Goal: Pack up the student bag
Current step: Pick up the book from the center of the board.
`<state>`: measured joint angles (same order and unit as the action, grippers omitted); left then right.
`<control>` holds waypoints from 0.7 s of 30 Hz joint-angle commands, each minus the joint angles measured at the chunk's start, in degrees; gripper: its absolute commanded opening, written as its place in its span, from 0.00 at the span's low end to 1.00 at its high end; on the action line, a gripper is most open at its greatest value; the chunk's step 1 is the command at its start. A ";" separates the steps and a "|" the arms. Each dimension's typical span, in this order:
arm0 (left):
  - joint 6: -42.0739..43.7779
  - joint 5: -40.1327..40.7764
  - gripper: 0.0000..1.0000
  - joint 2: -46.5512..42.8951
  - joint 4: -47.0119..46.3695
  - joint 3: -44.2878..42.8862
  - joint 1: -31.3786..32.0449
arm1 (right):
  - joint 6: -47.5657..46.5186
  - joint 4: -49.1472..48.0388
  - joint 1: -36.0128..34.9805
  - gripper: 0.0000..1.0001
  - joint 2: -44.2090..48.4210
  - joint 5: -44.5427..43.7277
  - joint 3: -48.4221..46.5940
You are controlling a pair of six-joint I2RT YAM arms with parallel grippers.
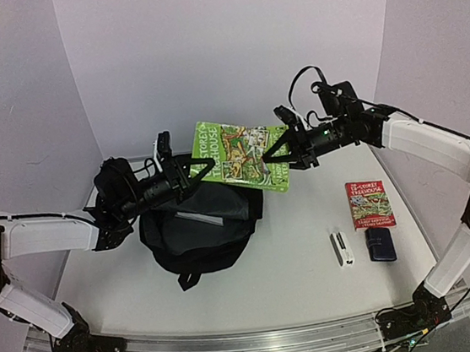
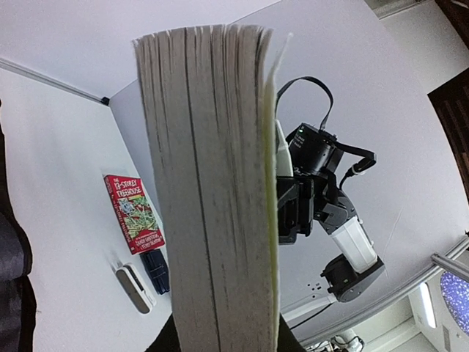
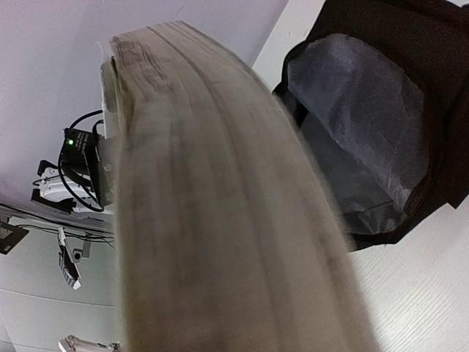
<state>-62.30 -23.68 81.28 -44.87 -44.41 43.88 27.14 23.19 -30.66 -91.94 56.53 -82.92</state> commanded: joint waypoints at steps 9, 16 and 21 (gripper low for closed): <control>26.23 -2.77 0.85 -7.75 54.40 -18.46 0.47 | -6.26 -2.64 -0.46 0.00 6.56 8.59 1.40; 25.70 -13.91 0.84 -6.96 51.42 -16.77 0.00 | -7.73 -2.55 -1.60 0.00 9.04 13.95 4.69; 16.65 -20.98 0.63 -5.13 35.43 -13.57 0.15 | -8.51 -2.21 -2.74 0.00 9.30 14.64 5.51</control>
<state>-39.96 -37.51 74.87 3.41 -60.28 44.20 20.73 24.48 -32.37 -85.36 65.55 -76.89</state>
